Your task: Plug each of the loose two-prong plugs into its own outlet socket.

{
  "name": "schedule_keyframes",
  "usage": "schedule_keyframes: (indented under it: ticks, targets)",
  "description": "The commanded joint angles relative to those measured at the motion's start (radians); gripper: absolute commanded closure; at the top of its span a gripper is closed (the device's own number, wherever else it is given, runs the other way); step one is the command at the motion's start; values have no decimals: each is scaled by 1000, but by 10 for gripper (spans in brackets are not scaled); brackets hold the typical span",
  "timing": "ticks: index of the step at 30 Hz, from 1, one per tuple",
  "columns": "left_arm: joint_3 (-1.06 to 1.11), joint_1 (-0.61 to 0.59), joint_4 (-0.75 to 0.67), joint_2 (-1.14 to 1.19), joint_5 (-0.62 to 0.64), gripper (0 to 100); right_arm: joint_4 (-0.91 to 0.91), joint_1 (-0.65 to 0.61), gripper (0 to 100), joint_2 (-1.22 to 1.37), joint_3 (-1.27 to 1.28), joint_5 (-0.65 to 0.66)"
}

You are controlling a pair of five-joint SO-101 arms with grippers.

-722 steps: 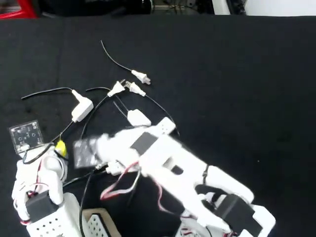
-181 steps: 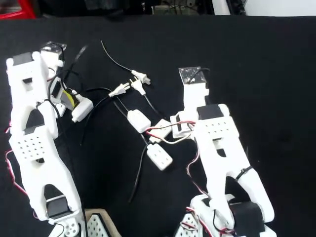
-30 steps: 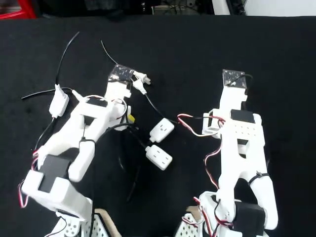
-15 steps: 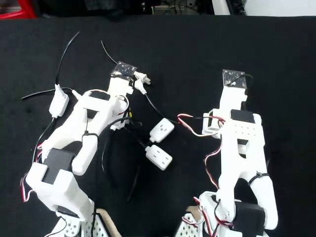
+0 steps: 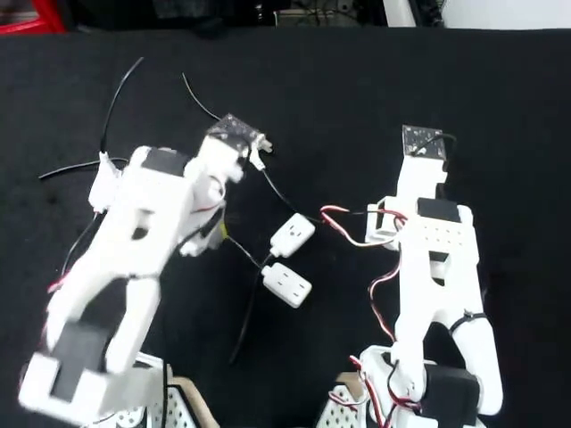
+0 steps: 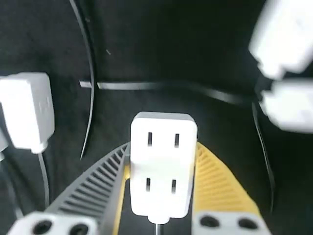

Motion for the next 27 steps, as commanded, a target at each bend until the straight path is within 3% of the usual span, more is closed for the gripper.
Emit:
schedule_keyframes:
  ticks: [1, 5, 9, 17, 21, 27]
  targets:
    - [211, 4, -3, -230, -180, 970, -17, -14, 956, -4, -2, -3]
    - [503, 5, -80, -397, -368, 970, -15, -14, 956, -4, -2, -3]
    - [702, 4, -112, -531, -459, 970, -17, -15, 956, -4, 8, -3]
    - [888, -2, -207, -715, -439, 959, -14, -58, 956, -4, 13, 5]
    - [892, 2, -207, -775, -308, 809, -14, -58, 956, -4, 13, 23]
    - [866, -18, -184, -879, -304, 575, -15, -58, 956, -4, 13, 23]
